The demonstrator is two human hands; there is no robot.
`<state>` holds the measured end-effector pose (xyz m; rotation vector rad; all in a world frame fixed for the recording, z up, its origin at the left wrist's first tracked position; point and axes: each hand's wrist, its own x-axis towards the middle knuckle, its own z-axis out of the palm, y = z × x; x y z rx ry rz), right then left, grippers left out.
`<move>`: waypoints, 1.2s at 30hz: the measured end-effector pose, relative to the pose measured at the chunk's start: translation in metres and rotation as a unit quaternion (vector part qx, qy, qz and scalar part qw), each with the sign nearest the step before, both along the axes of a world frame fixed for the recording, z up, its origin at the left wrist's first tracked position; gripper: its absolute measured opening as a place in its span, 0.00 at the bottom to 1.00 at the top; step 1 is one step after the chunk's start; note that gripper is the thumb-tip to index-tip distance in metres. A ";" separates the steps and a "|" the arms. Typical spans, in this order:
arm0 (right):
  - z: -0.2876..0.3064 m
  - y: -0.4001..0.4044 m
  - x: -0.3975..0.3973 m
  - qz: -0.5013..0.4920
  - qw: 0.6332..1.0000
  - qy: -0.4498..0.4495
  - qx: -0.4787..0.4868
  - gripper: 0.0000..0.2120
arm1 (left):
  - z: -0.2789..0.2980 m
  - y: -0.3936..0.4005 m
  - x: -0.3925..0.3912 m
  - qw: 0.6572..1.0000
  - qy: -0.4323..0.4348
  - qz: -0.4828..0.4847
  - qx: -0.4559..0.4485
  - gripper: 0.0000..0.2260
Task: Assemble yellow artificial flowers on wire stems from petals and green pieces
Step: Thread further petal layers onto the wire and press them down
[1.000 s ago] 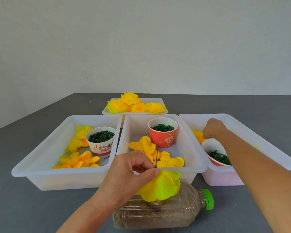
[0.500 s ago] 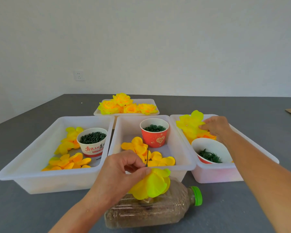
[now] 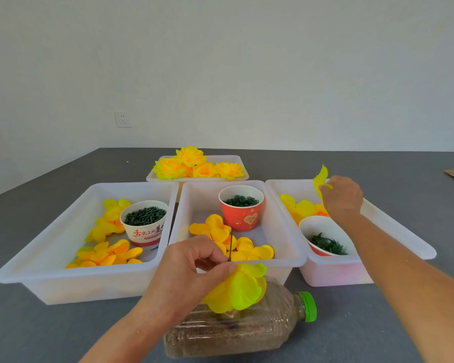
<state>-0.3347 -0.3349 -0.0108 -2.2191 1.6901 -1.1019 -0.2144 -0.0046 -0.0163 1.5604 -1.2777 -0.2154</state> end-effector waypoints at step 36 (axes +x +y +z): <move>0.027 0.203 0.012 0.486 0.726 -0.384 0.299 0.09 | 0.000 0.001 -0.003 0.999 0.036 0.012 0.013 0.11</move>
